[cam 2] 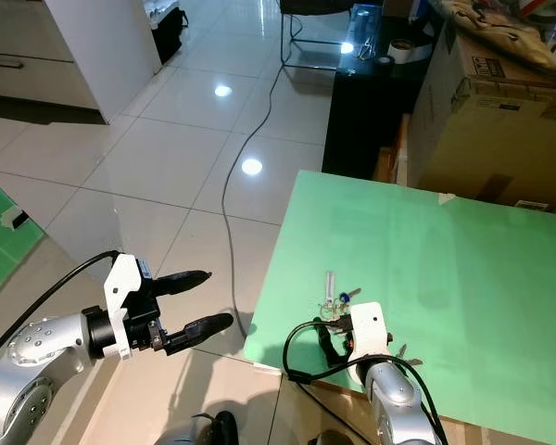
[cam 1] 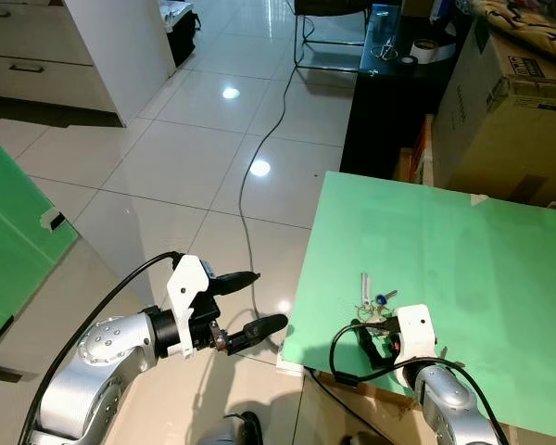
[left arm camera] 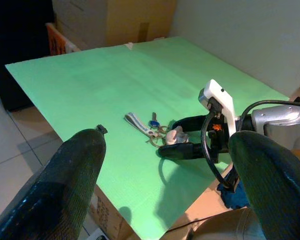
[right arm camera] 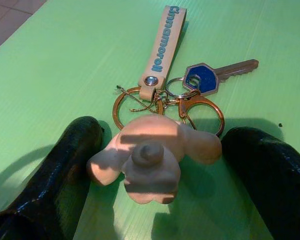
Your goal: Hang keys on a hook
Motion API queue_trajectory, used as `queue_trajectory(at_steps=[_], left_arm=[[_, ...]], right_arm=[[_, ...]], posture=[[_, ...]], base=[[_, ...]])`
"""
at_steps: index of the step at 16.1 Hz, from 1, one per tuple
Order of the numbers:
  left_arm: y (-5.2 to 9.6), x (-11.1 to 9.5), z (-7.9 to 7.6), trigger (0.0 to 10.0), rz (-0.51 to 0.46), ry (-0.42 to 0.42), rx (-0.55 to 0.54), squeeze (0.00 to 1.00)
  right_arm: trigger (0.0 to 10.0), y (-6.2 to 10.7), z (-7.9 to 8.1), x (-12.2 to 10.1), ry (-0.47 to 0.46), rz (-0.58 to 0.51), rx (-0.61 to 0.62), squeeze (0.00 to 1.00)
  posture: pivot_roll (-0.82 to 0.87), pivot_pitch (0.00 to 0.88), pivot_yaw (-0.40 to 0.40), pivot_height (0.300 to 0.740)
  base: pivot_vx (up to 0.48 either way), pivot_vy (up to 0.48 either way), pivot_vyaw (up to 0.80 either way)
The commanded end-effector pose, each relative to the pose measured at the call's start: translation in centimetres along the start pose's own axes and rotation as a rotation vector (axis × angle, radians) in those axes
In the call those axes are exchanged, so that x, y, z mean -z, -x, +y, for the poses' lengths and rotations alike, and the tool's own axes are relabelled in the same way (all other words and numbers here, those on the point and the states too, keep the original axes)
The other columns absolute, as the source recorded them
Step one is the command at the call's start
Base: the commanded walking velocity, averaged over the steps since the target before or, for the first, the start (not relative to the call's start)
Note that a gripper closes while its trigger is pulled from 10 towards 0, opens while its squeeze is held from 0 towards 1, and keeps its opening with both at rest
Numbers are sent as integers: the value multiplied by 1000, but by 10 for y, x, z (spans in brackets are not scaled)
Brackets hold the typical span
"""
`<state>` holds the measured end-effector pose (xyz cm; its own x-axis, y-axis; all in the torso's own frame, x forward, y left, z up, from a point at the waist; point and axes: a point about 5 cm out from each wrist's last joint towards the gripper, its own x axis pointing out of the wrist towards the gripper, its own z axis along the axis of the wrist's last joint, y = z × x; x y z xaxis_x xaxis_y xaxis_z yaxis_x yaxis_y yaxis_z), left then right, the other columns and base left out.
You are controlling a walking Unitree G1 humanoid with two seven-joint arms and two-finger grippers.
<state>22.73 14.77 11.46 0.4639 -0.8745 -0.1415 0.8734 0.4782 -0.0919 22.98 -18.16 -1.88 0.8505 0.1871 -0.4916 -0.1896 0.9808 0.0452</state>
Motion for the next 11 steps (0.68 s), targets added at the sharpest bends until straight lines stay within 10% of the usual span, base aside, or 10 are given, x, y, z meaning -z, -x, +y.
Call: queue_trajectory(at_steps=[1, 3, 4, 5, 11], left_arm=[[-1, 3, -1, 10000, 21, -6, -6, 0], [-1, 3, 0, 10000, 25, -11, -9, 0], [-2, 3, 1, 10000, 26, -14, -11, 0], [-2, 3, 1, 10000, 27, -15, -11, 0], [-3, 5, -1, 10000, 32, -19, -8, 0]], right_arm=[[0, 1, 2, 7, -39, 36, -13, 980], [0, 1, 1, 11, -13, 75, 7, 875], [10000, 0, 3, 14, 3, 109, -4, 0], [0, 0, 5, 14, 7, 101, -12, 0], [0, 5, 0, 24, 64, 162, 9, 0]], posture=[[-62, 135, 70, 740], [-63, 133, 71, 740], [-63, 133, 72, 740], [-64, 133, 72, 740], [-68, 131, 70, 740]], base=[[0, 0, 0], [0, 0, 0], [0, 0, 0], [0, 0, 0], [0, 0, 0]])
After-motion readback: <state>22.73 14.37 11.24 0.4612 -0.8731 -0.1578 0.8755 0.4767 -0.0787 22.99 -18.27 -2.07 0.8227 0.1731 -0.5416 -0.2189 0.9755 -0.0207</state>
